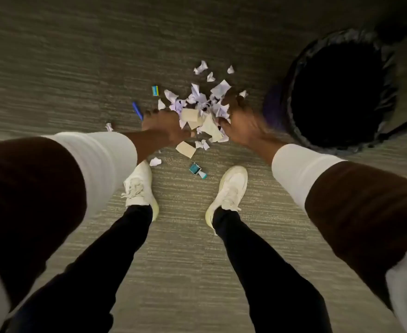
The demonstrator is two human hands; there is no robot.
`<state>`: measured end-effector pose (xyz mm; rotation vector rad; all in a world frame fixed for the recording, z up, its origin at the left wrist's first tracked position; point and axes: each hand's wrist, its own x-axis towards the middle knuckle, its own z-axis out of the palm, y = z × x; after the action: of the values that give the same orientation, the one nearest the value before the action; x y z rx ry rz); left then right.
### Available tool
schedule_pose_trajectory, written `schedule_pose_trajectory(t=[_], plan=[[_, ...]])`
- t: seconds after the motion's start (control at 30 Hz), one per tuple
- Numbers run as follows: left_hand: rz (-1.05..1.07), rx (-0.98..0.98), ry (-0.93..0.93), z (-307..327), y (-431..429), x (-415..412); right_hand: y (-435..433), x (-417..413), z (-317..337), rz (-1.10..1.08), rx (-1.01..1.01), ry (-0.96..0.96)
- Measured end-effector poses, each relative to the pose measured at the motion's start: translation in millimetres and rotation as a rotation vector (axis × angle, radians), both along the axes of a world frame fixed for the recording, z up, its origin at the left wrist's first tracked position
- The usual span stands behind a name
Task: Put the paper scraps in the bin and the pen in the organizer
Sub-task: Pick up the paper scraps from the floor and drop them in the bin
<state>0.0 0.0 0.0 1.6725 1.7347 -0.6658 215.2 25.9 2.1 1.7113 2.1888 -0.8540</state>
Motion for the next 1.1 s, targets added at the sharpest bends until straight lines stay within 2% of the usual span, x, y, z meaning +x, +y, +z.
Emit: schedule_pose_trajectory(t=[0.13, 0.3, 0.6, 0.8, 0.9, 0.97, 1.1], plan=[[0.066, -0.039, 0.016, -55.2, -1.2, 3.4, -8.3, -3.3, -55.4, -0.053, -0.062, -0.04], [0.222, 0.06, -0.075, -137.0, 3.5, 1.6, -4.4, -4.9, -112.2, -0.054, -0.107, -0.188], [0.452, 0.139, -0.201, -213.7, 6.7, 26.3, 3.2, -8.8, -185.6, -0.029, -0.108, -0.087], [0.319, 0.077, -0.158, -244.1, 7.5, 43.7, 3.1, -11.5, -226.8, 0.078, -0.074, -0.115], [0.281, 0.193, -0.069, -244.4, 8.1, 46.3, 4.9, -12.0, -241.7, 0.078, -0.034, -0.089], [0.273, 0.26, -0.094, -246.5, 10.5, 40.1, 6.7, -11.6, -241.2, 0.061, 0.023, -0.065], [0.29, 0.255, -0.207, -237.4, 11.8, 25.5, 6.3, -8.9, -230.9, 0.055, 0.092, 0.005]])
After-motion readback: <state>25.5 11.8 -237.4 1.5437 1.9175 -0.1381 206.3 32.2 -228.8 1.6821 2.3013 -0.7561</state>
